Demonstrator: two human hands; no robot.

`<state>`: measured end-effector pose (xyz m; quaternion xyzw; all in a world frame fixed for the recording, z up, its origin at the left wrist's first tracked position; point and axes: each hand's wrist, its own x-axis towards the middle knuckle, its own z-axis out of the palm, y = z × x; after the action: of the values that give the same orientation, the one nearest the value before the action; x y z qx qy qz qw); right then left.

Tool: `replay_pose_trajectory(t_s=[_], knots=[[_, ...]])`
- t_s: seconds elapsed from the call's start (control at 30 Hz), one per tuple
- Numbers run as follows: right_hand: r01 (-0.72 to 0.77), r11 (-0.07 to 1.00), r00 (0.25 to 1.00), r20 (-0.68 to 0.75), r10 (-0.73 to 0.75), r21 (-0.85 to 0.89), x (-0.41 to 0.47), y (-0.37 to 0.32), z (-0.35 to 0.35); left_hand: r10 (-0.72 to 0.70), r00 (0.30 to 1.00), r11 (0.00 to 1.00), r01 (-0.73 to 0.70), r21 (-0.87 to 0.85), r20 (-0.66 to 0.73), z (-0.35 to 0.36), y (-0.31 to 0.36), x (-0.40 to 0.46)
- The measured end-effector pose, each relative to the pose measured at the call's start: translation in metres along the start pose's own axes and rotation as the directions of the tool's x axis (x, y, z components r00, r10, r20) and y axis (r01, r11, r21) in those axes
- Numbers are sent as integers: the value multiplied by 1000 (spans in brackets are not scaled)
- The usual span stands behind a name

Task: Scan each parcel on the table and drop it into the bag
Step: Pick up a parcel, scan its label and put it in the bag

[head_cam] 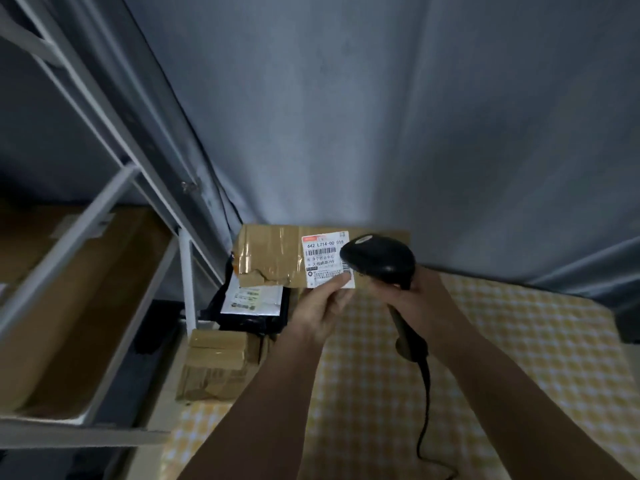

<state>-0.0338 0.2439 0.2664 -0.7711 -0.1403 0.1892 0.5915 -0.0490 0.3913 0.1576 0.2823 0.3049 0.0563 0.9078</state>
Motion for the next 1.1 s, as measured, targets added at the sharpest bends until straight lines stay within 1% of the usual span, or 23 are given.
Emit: replay_pose_trajectory(t_s=[0.03, 0.2, 0.3, 0.4, 0.5, 0.77, 0.93, 1.03, 1.1], knots=[[10, 1000, 1000, 29, -10, 11, -7, -6, 4, 20, 1000, 999, -20, -27, -10, 4, 5, -3], [1, 999, 999, 33, 0, -34, -27, -25, 20, 70, 997, 990, -71, -119, -13, 15, 26, -15], [9, 997, 1000, 15, -8, -78, -31, -33, 22, 92, 995, 988, -94, -125, -28, 16, 32, -20], [20, 994, 1000, 19, -18, -110, -33, -39, 23, 85, 996, 989, -84, -122, 0, 15, 33, -21], [16, 994, 999, 31, -13, -110, -35, -43, 23, 88, 996, 988, -89, -127, -17, 16, 34, -23], [-14, 994, 1000, -4, 13, -111, -31, -42, 25, 107, 994, 983, -112, -144, -36, 12, 37, -24], [-15, 995, 999, -30, 12, -99, -30, -39, 26, 80, 995, 993, -84, -81, -53, 9, 38, -25], [-27, 996, 999, -31, 24, -81, -31, -36, 27, 101, 995, 993, -99, 67, -27, 6, 39, -26], [-23, 999, 998, -52, 21, -38, -34, -34, 27, 70, 997, 979, -71, 193, 14, 5, 40, -29]])
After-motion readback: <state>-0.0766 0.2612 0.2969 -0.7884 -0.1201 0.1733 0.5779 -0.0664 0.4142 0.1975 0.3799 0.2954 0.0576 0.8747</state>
